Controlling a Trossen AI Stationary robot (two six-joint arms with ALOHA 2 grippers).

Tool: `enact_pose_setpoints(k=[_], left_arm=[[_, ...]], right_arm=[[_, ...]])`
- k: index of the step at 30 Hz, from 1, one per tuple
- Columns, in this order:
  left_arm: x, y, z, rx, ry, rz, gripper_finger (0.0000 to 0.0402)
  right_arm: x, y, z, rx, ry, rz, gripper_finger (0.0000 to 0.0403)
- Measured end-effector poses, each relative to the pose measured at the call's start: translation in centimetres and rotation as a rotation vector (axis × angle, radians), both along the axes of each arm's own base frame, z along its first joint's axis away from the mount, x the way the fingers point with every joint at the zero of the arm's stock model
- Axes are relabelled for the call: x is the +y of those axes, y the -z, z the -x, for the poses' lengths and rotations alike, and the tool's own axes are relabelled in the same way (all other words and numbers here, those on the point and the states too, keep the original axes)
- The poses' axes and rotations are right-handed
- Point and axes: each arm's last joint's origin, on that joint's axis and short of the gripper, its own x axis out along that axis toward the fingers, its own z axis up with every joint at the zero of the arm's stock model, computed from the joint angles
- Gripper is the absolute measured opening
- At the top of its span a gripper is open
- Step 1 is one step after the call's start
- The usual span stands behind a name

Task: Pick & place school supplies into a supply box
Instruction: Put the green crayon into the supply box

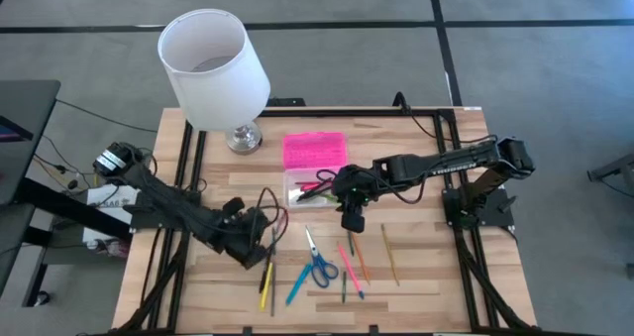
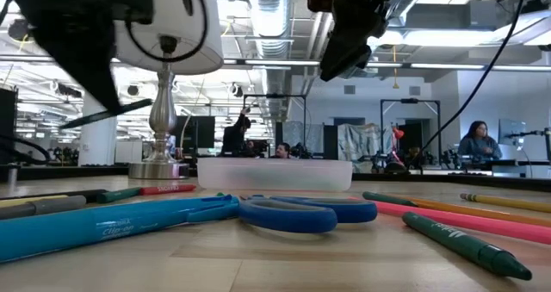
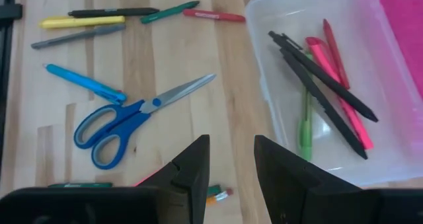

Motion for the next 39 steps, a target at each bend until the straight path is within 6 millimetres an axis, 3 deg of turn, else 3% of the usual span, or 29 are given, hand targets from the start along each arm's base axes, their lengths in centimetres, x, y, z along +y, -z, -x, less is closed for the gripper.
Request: enact_pose_setpoints(k=[7, 13, 23, 31, 39], left_arm=[[3.9, -0.7, -3.0, -0.057, 0.087, -0.059, 0.0019], [8.5, -1.6, -5.7, -0.155, 0.18, -0.086, 0.0019], [15.7, -2.3, -6.8, -0.233, 0.23, -0.097, 0.0019], [17.8, -2.0, -7.1, -0.265, 0.242, -0.078, 0.0019], [18.1, 1.6, -8.5, -0.169, 0.256, -0.012, 0.0019]], right_arm=[[0.7, 0.0, 0.1, 0.004, 0.014, -0.022, 0.0111], [1.1, 0.0, 0.1, 0.01, 0.052, -0.052, 0.0111], [3.3, 0.0, 0.5, -0.003, 0.129, -0.009, 0.0111], [4.4, 0.0, 0.8, -0.026, 0.204, 0.049, 0.0111], [4.0, 0.2, 1.0, 0.003, 0.259, 0.06, 0.0111]])
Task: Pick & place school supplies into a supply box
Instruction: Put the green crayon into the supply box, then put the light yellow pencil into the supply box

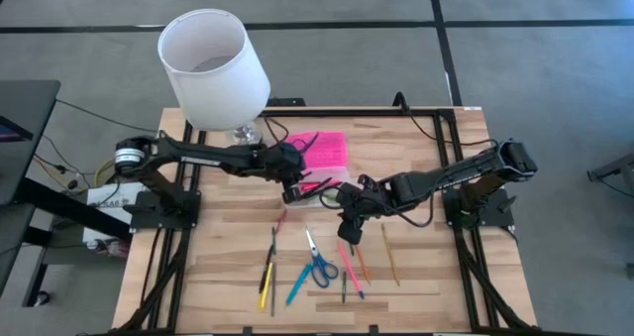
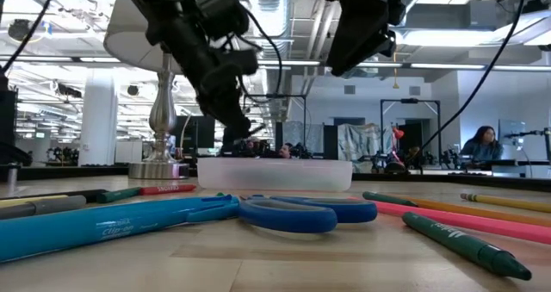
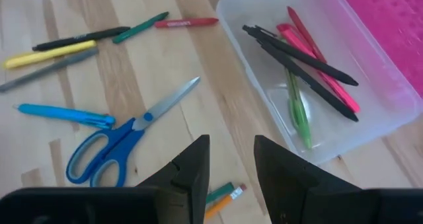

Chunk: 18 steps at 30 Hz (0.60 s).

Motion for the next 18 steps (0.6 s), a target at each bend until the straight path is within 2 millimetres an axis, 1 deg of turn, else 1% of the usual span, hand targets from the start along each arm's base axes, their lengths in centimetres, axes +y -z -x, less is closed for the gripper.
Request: enact_pose_setpoints(k=[6, 9, 13, 18], left_arm=[[0.08, 0.93, -0.35, 0.019, -0.012, 0.009, 0.002], [0.11, 0.92, -0.36, 0.019, -0.013, -0.001, 0.0032], [0.11, 0.91, -0.37, 0.02, -0.007, -0.008, 0.0074], [0.18, 0.91, -0.34, 0.019, -0.046, -0.009, 0.013]], right_arm=[[0.0, 0.11, 0.19, 0.022, 0.006, -0.001, 0.0111], [-0.03, 0.17, 0.3, 0.033, 0.019, -0.005, 0.0111], [-0.08, 0.29, 0.51, 0.056, 0.033, -0.007, 0.0111], [-0.25, 0.47, 0.87, 0.089, 0.092, -0.007, 0.0111]])
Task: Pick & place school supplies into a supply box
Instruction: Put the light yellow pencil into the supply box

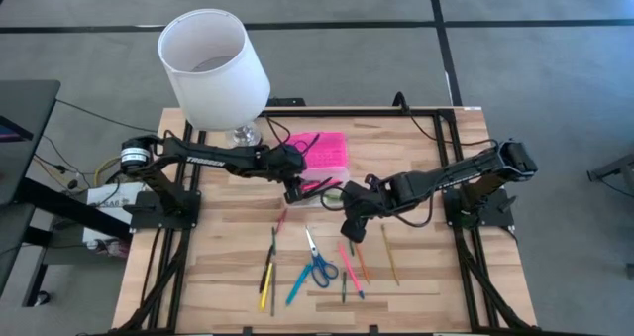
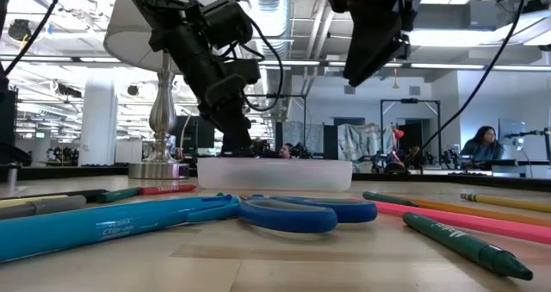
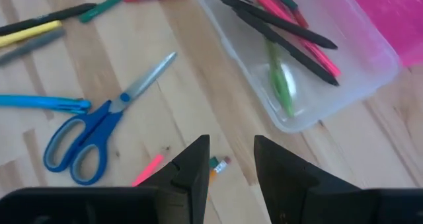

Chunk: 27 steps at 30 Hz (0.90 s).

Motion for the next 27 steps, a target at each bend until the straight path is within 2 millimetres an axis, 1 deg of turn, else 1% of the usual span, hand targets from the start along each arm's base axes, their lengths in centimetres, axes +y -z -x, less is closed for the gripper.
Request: enact_pose_setpoints(k=[3, 5, 10, 15, 18, 21, 27], left_arm=[[-0.1, -0.2, 0.1, -0.013, -0.001, 0.039, 0.0148], [-0.2, -0.7, 0.1, -0.03, 0.005, 0.055, 0.0154], [-1.0, -2.8, 0.3, -0.081, 0.034, 0.072, 0.0151], [-1.9, -4.8, 1.0, -0.128, 0.047, 0.071, 0.0147], [-2.3, -5.7, 1.7, -0.141, 0.028, 0.066, 0.0146], [-2.6, -6.2, 2.2, -0.136, 0.033, 0.066, 0.0146], [-3.3, -6.9, 3.0, -0.126, 0.052, 0.069, 0.0146]], right_arm=[[-0.1, 0.2, 0.5, 0.045, 0.077, -0.001, 0.0111], [-0.1, 0.4, 1.1, 0.09, 0.127, -0.004, 0.0111], [0.8, 0.7, 2.6, 0.183, 0.271, -0.031, 0.0111], [2.2, 0.9, 3.6, 0.219, 0.447, -0.118, 0.0111], [3.0, 1.0, 3.9, 0.221, 0.492, -0.149, 0.0111], [3.7, 1.5, 4.1, 0.247, 0.531, -0.149, 0.0111], [5.2, 3.4, 3.9, 0.343, 0.584, -0.188, 0.0111]])
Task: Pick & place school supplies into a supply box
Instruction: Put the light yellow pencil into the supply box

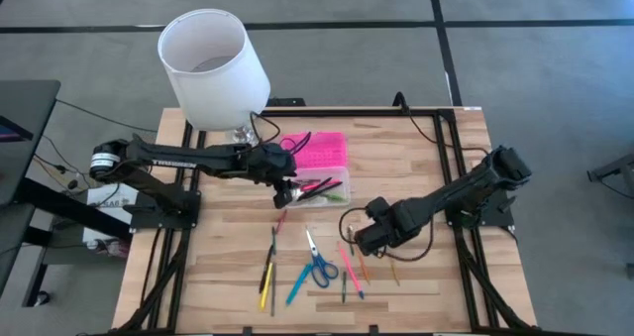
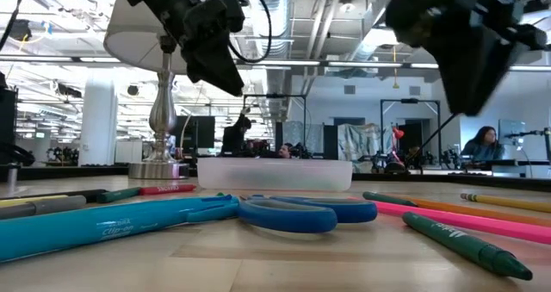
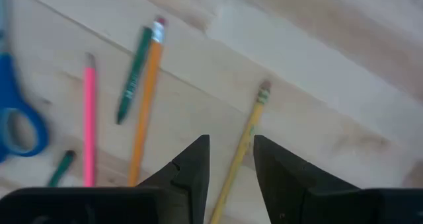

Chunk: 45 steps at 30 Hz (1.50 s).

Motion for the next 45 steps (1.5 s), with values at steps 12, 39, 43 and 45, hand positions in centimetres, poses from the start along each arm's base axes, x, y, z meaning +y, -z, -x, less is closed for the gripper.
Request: enact_pose_setpoints(k=[12, 39, 43, 45], left_arm=[[-1.0, 0.2, 0.2, 0.035, 0.031, -0.005, 0.0146], [-2.4, 0.3, 0.2, 0.044, 0.003, 0.025, 0.0146], [-2.7, 0.3, 0.2, 0.044, 0.004, 0.023, 0.0146], [-2.8, 0.3, 0.2, 0.043, 0.004, 0.025, 0.0146]], right_arm=[[1.9, 3.7, -0.5, 0.16, 0.056, -0.052, 0.0126], [2.4, 7.1, 1.9, 0.084, 0.104, -0.07, 0.0133], [2.2, 8.0, 2.1, 0.072, 0.106, -0.086, 0.0125], [2.2, 8.5, 2.2, 0.056, 0.104, -0.113, 0.0121]])
